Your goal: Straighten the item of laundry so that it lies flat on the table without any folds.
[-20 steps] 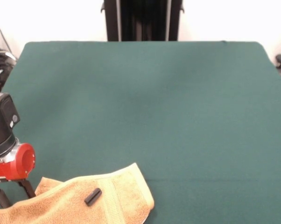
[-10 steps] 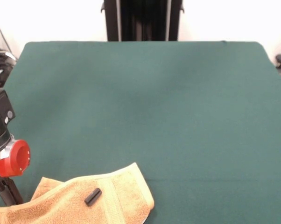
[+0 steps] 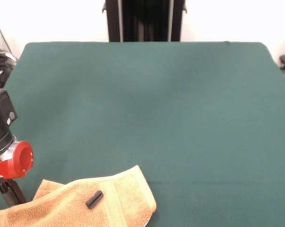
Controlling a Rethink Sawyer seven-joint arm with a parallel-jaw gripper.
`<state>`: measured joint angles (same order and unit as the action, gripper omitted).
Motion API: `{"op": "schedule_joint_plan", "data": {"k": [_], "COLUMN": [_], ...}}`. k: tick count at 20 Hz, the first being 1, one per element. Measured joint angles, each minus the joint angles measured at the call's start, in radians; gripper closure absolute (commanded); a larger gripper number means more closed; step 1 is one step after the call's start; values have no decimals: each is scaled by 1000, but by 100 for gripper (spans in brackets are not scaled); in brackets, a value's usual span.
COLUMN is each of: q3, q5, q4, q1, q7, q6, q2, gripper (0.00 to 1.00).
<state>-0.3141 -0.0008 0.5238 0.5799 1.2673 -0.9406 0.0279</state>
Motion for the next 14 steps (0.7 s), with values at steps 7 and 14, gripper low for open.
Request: {"op": "schedule_joint_plan", "data": {"k": [7, 14], "q3": [0, -2], "q5": [-1, -41], "q4": [-63, -185], "q1": [-23, -53], "q7": [0, 0], "q6": [-177, -555], "q2": [10, 7], "gripper": [100, 100]}}
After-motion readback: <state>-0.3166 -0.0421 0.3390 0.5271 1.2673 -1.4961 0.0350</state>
